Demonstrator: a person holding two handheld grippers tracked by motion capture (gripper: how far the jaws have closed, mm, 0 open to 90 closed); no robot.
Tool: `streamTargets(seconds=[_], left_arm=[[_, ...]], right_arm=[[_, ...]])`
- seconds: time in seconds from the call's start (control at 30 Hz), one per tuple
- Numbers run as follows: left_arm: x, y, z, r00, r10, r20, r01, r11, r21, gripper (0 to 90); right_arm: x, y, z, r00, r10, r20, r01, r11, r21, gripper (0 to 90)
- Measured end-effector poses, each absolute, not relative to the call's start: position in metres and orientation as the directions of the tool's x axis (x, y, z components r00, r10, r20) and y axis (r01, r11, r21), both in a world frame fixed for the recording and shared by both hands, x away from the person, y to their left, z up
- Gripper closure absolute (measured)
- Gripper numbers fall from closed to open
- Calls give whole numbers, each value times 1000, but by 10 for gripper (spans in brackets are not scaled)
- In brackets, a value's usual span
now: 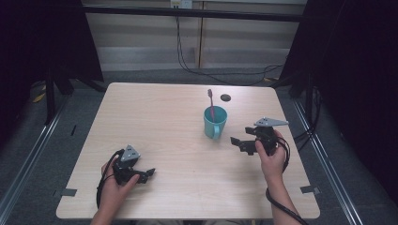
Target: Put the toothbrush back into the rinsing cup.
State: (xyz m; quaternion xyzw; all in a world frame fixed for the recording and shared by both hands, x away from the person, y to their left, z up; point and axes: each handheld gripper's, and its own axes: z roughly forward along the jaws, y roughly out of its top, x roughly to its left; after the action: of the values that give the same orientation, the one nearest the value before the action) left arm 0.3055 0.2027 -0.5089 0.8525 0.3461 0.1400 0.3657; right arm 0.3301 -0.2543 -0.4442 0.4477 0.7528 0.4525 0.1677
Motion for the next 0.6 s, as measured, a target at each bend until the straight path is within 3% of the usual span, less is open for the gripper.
streamTargets(seconds=[0.6], left_arm=[[306,203,-509,720,694,-12,487,-493,721,145]], right_arm=[[319,-258,-450,-568,814,121,523,244,817,162]])
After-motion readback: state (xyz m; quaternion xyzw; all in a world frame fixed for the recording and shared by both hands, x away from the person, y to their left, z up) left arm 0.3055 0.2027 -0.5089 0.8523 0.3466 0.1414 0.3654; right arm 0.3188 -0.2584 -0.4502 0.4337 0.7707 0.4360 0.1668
